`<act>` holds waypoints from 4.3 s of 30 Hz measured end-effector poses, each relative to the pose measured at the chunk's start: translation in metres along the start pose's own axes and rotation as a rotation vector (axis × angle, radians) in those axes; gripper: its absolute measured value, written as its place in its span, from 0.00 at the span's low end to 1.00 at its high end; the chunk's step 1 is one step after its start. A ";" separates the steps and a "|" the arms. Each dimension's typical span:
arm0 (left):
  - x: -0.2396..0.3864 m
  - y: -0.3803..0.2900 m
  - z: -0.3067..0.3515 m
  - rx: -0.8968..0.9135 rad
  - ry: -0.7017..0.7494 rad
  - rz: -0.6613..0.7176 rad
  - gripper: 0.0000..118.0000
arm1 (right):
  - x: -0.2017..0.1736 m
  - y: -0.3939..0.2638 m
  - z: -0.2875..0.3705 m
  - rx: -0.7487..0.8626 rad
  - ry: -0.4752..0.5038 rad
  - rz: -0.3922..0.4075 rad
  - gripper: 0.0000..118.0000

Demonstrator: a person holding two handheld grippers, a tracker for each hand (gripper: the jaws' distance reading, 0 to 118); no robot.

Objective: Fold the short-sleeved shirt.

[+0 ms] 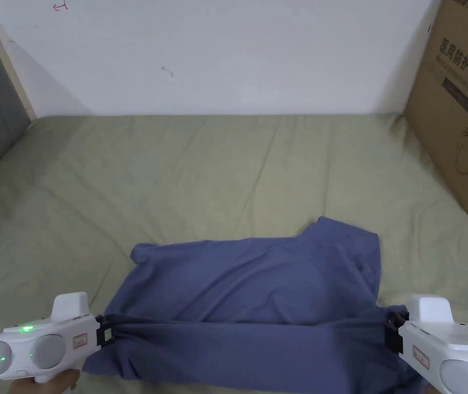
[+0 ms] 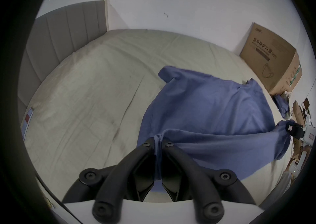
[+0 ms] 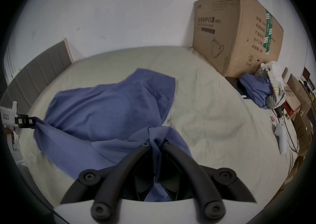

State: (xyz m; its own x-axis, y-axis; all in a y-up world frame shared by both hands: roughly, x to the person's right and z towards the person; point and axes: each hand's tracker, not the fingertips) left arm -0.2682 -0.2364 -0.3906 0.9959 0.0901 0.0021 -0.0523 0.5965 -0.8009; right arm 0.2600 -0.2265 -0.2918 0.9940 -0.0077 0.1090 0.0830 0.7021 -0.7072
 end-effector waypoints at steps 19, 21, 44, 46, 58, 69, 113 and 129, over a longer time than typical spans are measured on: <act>0.026 0.018 0.075 0.195 0.044 -0.035 0.83 | -0.016 0.030 0.067 0.159 0.014 -0.035 0.72; 0.030 0.020 0.109 0.286 0.027 -0.033 0.83 | -0.018 0.037 0.102 0.246 0.006 -0.031 0.72; 0.045 -0.035 0.196 0.556 -0.103 -0.020 0.00 | -0.045 0.007 0.221 0.551 -0.072 0.021 0.00; 0.044 -0.036 0.188 0.517 -0.084 -0.043 0.00 | -0.045 0.007 0.219 0.548 -0.077 0.023 0.00; 0.007 -0.025 0.076 0.056 -0.004 0.033 0.40 | -0.042 0.012 0.189 0.480 -0.060 0.009 0.00; 0.003 -0.030 -0.007 -0.148 0.109 0.064 0.68 | -0.037 0.009 0.156 0.380 -0.057 0.003 0.00; -0.055 -0.117 0.094 -0.123 -0.049 0.187 0.03 | 0.012 -0.134 0.107 -0.194 0.036 -0.111 0.04; -0.003 -0.087 0.144 0.066 0.020 0.039 0.83 | -0.012 -0.065 0.167 0.069 -0.004 -0.092 0.70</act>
State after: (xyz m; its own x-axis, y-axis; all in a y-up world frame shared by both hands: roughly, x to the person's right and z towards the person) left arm -0.2775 -0.1736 -0.2350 0.9943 0.0985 -0.0412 -0.0953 0.6440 -0.7590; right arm 0.2308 -0.1533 -0.1299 0.9820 -0.0719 0.1744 0.1690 0.7461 -0.6440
